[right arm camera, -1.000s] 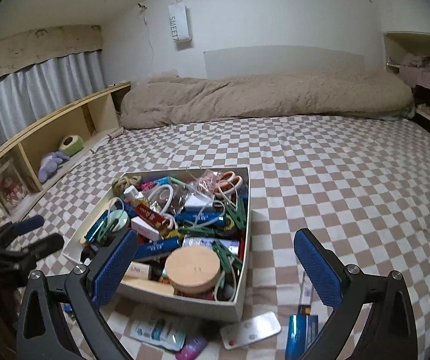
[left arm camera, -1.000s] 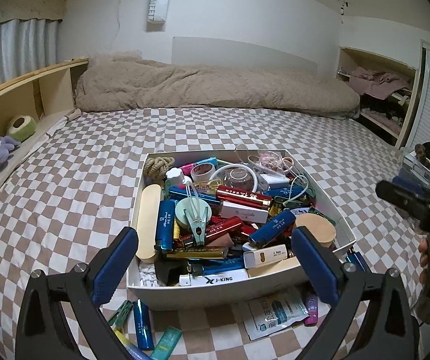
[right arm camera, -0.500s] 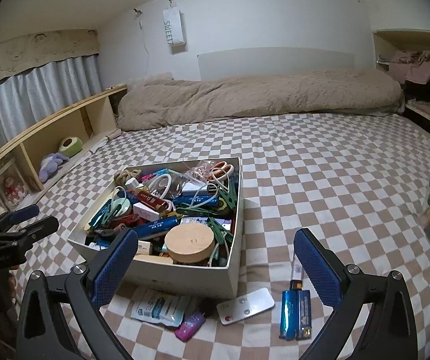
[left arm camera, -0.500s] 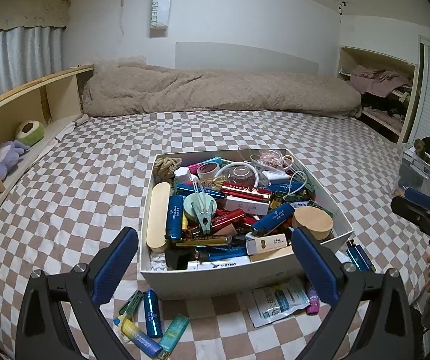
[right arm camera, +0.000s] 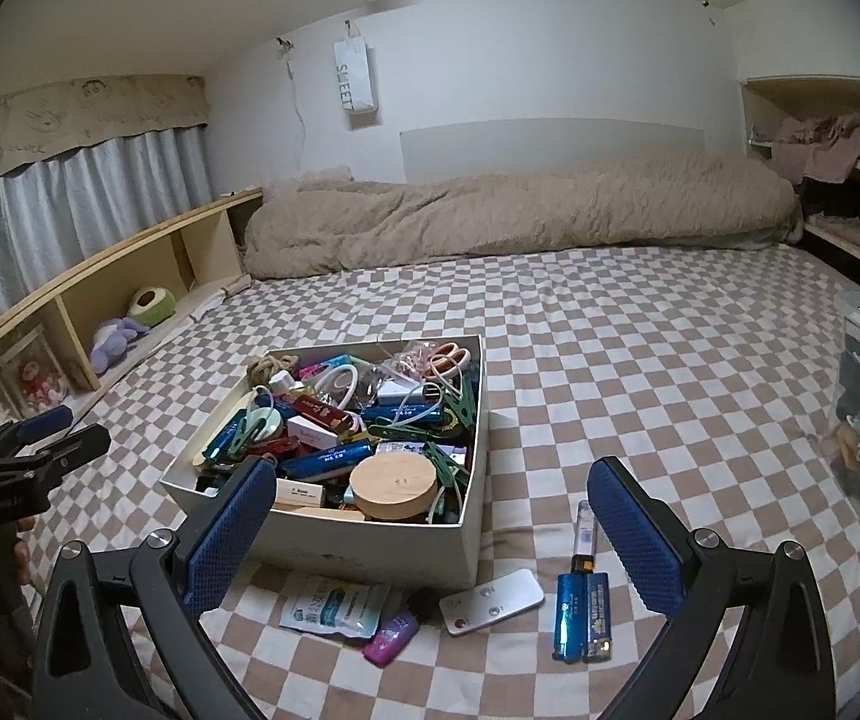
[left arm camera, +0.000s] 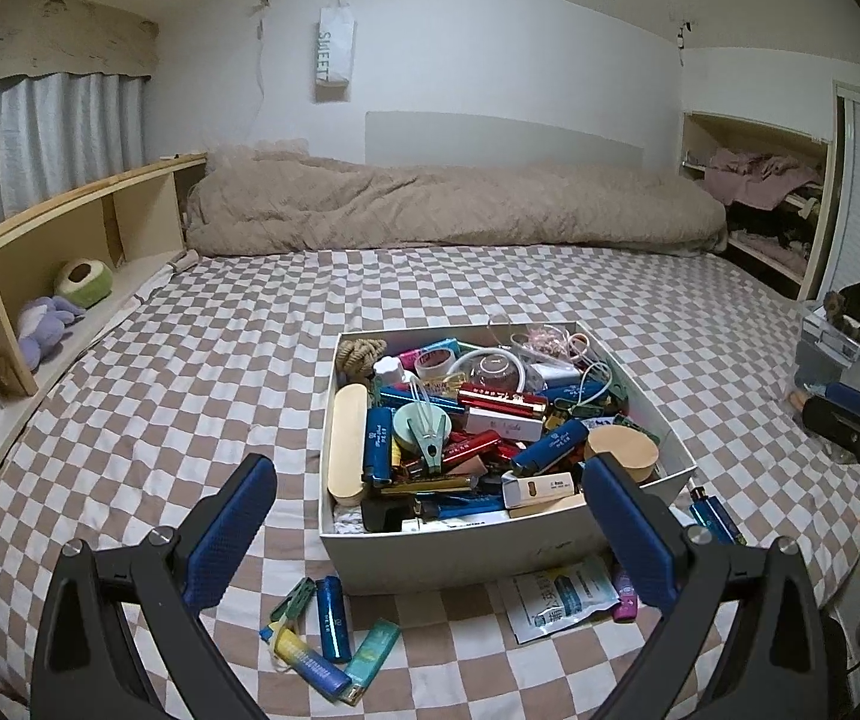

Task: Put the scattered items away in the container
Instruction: 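Withdraw both tools up and away from the white box, then lower the left tool toward the yellow-blue lighter while the right tool approaches the blue lighters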

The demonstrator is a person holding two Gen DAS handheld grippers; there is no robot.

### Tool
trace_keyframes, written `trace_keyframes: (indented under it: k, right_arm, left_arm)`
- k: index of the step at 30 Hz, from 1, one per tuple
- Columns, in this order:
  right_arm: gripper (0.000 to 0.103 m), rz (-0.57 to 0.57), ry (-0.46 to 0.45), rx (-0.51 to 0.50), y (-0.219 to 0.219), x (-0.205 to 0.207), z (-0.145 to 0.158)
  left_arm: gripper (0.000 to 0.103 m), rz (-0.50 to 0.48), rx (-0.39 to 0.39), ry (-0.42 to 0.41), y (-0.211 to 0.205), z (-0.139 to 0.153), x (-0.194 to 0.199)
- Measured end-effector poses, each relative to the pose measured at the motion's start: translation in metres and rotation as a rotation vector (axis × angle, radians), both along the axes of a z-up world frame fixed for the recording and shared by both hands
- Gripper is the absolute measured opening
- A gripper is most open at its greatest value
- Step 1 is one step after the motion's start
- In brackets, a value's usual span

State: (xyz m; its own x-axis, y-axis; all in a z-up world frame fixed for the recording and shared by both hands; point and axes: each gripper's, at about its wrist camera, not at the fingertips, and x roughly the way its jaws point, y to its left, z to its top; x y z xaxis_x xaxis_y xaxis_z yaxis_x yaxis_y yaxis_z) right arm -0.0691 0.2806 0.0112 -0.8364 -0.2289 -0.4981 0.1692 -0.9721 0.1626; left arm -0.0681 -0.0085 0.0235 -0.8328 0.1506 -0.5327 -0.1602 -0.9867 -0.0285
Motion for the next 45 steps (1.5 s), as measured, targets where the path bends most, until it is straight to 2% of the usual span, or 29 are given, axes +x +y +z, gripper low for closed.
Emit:
trace_keyframes:
  k: [10, 16, 22, 26, 34, 45]
  right_arm:
    - [0.103, -0.021, 0.014, -0.004, 0.009, 0.014, 0.005]
    - [0.103, -0.043, 0.005, -0.011, 0.019, 0.017, 0.0]
    - [0.103, -0.076, -0.011, -0.021, 0.034, 0.019, -0.007]
    - [0.103, -0.104, -0.024, -0.022, 0.044, 0.019, -0.013]
    - [0.103, -0.151, -0.066, -0.049, 0.063, 0.018, -0.03]
    - [0.103, -0.191, -0.167, -0.063, 0.082, 0.013, -0.071]
  left_arm:
    - [0.103, 0.051, -0.011, 0.022, -0.01, 0.007, 0.012]
    - [0.103, 0.068, 0.013, 0.044, -0.023, 0.012, 0.021]
    - [0.103, 0.083, 0.045, 0.017, -0.04, 0.009, 0.02]
    - [0.103, 0.102, 0.012, -0.002, -0.048, 0.001, 0.019]
    - [0.103, 0.154, -0.004, -0.031, -0.071, -0.021, 0.017]
    - [0.103, 0.24, -0.024, -0.151, -0.103, -0.073, 0.011]
